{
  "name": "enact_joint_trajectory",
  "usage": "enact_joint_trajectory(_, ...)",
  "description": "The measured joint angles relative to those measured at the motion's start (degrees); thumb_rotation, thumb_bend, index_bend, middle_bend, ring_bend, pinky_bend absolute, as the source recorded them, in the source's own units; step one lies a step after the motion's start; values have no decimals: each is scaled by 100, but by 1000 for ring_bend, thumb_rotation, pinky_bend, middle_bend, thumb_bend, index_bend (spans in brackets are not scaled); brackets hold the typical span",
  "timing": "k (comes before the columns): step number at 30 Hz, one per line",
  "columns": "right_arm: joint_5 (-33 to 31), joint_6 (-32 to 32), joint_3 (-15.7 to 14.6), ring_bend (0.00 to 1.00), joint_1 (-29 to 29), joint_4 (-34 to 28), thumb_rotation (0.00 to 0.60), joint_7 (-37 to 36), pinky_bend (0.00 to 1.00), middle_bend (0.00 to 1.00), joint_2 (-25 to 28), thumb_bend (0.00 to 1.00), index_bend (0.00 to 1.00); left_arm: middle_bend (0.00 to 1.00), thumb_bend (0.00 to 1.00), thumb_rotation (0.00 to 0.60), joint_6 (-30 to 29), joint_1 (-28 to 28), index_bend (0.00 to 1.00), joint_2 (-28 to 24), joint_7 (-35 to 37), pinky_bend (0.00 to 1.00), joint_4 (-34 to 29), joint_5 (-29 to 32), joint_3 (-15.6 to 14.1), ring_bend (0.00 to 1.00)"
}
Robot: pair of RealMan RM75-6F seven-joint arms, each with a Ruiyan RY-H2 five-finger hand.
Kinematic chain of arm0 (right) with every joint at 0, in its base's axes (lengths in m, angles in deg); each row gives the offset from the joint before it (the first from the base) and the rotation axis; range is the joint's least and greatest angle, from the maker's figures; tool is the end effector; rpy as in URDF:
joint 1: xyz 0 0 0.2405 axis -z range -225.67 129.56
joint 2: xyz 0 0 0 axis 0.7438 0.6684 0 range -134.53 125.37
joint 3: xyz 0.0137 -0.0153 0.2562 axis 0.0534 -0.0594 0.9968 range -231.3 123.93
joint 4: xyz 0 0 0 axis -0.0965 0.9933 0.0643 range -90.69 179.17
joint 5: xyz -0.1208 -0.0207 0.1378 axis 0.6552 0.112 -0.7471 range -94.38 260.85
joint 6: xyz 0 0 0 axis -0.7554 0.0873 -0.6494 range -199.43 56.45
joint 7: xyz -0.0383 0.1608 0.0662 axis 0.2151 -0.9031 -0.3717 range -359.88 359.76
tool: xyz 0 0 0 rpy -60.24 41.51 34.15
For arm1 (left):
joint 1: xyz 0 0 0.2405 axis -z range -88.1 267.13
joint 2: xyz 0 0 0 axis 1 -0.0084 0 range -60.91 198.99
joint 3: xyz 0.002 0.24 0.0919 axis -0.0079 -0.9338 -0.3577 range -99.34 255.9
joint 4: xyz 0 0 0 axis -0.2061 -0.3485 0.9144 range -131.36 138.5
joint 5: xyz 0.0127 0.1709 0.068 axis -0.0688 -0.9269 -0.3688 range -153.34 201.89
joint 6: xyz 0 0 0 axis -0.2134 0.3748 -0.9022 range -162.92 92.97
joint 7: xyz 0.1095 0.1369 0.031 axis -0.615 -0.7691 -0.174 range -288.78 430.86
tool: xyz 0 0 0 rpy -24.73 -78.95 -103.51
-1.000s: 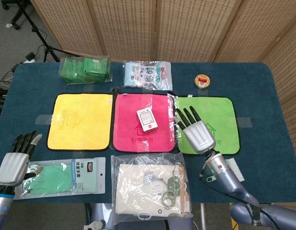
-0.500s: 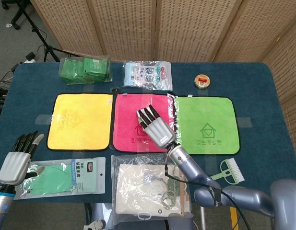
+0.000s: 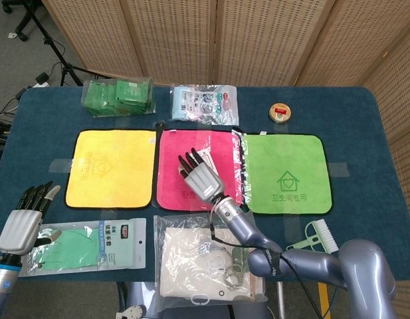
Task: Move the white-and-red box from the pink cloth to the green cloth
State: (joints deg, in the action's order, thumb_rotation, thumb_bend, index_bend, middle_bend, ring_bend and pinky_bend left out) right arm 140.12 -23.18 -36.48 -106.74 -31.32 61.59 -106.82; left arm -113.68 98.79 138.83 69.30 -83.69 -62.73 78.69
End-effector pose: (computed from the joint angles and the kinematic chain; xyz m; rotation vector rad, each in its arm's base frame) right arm -0.0188 -0.3924 -0.0696 2.0940 -0.1933 0.6862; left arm -0.3019 0.2275 0.1322 -1.5396 -0.9405 -0.8562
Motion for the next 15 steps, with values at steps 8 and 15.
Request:
enact_joint_trajectory(8,-165,-199,-178,0,-251,829,600,-343,0,40,-406,724,148,0,157,600,181,70,4,45,26,0,82,103,-4,0)
enact_joint_trajectory(15,-161,-239,-319,0,-325,1063,600,-581,0,40,-499,724,148,0,156,600,203,83,4,61,12,0,94,114,-14,0)
